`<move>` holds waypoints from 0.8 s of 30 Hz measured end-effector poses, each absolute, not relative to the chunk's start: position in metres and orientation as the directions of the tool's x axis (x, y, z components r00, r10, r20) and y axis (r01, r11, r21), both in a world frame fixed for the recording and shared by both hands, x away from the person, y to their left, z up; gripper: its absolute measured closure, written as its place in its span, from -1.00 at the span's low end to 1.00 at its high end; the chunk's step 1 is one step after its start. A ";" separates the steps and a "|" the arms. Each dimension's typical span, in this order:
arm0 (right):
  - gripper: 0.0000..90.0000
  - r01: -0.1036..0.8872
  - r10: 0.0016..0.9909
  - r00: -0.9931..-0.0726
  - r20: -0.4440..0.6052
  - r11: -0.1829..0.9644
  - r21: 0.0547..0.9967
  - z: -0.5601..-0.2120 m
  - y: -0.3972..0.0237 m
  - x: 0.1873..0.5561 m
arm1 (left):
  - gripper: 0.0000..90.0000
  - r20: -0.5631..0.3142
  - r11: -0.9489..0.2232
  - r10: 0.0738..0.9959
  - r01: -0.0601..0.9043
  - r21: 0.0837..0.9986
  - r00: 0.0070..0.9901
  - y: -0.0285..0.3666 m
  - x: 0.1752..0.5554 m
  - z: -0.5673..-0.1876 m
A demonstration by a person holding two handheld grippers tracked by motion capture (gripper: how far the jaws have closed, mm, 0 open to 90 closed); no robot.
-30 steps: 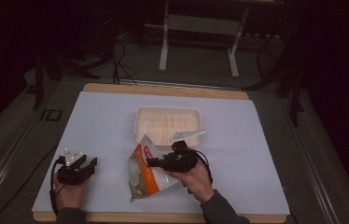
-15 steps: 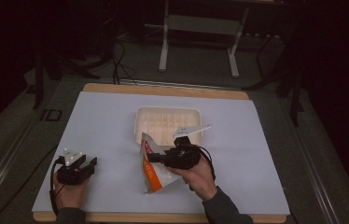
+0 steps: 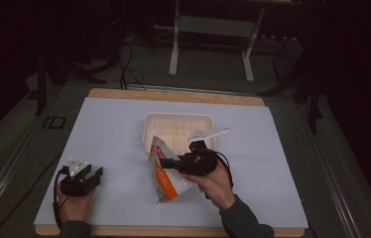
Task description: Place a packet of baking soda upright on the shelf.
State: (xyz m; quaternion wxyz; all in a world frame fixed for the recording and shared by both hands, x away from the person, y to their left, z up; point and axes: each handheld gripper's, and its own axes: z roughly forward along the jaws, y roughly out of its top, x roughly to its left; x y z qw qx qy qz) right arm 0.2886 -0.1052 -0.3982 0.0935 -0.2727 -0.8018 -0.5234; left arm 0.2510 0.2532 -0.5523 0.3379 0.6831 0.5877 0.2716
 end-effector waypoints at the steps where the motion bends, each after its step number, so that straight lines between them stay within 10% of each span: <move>1: 1.00 0.537 0.342 -0.832 0.436 0.303 0.787 -0.398 -0.106 0.289 | 0.21 -0.027 -0.080 0.987 0.619 0.782 0.161 0.253 0.251 -0.552; 24: 1.00 0.511 0.397 -0.832 0.389 0.273 0.815 -0.374 -0.125 0.298 | 0.19 -0.031 -0.074 0.987 0.623 0.779 0.156 0.254 0.251 -0.552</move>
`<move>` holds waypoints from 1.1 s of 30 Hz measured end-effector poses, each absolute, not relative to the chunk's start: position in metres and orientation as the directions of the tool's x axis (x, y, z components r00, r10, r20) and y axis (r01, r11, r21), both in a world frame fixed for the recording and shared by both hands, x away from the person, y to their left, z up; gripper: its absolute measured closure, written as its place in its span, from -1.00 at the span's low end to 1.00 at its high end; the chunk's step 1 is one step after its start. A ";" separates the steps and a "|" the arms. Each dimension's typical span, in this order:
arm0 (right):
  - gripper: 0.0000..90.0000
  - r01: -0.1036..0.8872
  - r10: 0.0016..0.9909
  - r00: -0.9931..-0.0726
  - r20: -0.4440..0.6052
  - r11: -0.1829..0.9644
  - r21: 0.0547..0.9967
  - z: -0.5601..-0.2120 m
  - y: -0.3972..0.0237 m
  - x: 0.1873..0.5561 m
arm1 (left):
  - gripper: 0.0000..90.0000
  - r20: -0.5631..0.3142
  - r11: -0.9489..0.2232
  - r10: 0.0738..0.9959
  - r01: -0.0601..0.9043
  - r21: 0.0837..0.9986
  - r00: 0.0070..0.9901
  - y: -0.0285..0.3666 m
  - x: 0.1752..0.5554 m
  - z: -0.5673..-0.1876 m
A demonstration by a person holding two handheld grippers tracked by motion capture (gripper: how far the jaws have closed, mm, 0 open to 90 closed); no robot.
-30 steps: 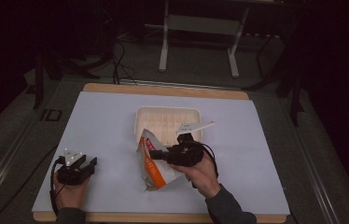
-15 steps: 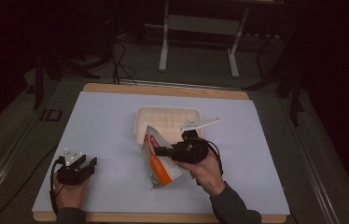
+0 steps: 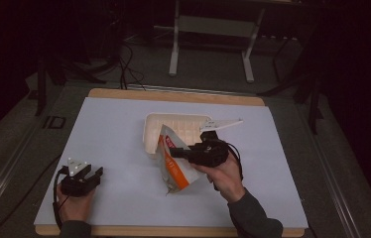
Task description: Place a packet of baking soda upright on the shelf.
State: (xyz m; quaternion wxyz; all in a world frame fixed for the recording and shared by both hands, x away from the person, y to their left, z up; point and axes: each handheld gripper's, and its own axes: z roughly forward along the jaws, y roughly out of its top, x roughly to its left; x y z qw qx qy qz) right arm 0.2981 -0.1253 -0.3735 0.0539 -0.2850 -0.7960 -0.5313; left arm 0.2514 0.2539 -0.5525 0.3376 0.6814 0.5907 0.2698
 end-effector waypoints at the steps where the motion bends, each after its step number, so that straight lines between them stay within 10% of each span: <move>1: 1.00 0.507 0.404 -0.831 0.383 0.269 0.819 -0.371 -0.127 0.299 | 0.18 -0.031 -0.073 0.987 0.624 0.778 0.155 0.254 0.251 -0.552; 33: 1.00 0.517 0.522 -0.776 0.354 0.204 0.831 -0.353 -0.155 0.325 | 0.20 -0.030 -0.078 0.987 0.626 0.776 0.160 0.254 0.252 -0.552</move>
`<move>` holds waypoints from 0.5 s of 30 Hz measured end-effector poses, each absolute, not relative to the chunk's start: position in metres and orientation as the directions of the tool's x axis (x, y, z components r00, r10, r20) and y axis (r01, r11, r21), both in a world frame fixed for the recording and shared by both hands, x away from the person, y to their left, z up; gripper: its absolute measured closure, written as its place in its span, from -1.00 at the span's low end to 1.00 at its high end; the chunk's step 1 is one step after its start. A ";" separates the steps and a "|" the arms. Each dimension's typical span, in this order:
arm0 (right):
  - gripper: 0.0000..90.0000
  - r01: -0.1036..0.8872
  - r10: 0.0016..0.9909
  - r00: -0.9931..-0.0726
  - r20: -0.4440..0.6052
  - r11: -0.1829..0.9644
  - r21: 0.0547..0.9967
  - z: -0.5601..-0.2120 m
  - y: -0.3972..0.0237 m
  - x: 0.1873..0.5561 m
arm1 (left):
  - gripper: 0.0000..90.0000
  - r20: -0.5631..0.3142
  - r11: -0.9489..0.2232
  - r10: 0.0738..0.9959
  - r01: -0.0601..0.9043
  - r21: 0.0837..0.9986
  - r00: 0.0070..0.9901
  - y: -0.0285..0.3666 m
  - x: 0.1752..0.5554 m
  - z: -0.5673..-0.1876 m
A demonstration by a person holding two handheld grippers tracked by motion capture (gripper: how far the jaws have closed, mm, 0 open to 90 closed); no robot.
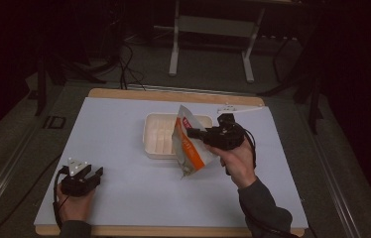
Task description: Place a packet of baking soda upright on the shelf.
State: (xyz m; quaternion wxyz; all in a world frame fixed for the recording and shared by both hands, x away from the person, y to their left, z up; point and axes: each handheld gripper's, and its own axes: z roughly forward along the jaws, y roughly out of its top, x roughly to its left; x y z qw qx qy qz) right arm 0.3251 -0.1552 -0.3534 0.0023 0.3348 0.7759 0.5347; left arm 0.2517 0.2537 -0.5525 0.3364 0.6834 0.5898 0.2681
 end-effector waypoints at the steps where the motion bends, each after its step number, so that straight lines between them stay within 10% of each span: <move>1: 1.00 0.517 0.526 -0.774 0.353 0.203 0.831 -0.353 -0.156 0.326 | 0.20 -0.031 -0.078 0.987 0.626 0.776 0.161 0.254 0.252 -0.552; 15: 1.00 0.531 0.567 -0.738 0.366 0.154 0.833 -0.350 -0.163 0.340 | 0.21 -0.032 -0.078 0.986 0.629 0.774 0.162 0.254 0.252 -0.553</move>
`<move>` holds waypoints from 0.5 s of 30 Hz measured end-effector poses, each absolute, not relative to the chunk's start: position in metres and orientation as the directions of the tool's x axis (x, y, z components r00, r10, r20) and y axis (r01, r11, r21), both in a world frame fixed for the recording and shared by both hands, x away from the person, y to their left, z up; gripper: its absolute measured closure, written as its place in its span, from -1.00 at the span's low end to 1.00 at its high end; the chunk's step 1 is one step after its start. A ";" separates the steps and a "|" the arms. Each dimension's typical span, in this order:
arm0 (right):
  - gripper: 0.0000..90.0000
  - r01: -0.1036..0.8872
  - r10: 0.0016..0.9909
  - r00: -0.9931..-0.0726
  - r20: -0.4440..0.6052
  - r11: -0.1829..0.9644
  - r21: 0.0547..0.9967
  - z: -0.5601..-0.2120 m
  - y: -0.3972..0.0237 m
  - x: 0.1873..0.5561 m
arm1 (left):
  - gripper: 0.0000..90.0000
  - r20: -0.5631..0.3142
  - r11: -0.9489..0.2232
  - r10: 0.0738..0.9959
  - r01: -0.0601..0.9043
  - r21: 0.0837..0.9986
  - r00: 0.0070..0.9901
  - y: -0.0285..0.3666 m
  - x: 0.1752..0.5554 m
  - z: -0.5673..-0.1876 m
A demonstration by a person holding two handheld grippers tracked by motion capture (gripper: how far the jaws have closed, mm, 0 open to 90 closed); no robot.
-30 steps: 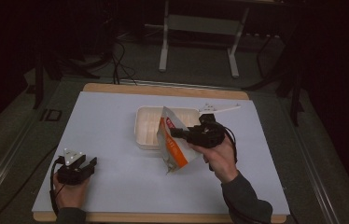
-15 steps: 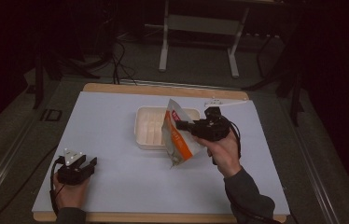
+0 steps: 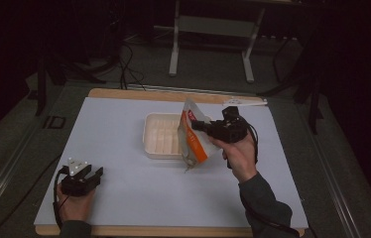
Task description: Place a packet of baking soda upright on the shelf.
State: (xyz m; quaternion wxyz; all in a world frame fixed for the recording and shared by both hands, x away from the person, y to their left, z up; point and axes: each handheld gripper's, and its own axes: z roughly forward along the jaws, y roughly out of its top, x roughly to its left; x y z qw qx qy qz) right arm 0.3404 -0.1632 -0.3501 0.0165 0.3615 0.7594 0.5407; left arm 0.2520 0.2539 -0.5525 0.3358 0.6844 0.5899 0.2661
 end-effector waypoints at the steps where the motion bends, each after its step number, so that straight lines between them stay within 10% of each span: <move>1: 1.00 0.534 0.570 -0.735 0.368 0.151 0.832 -0.350 -0.163 0.341 | 0.21 -0.032 -0.078 0.986 0.629 0.774 0.162 0.254 0.252 -0.553; 15: 1.00 0.539 0.602 -0.709 0.368 0.127 0.833 -0.346 -0.165 0.352 | 0.21 -0.034 -0.075 0.986 0.628 0.774 0.161 0.254 0.252 -0.553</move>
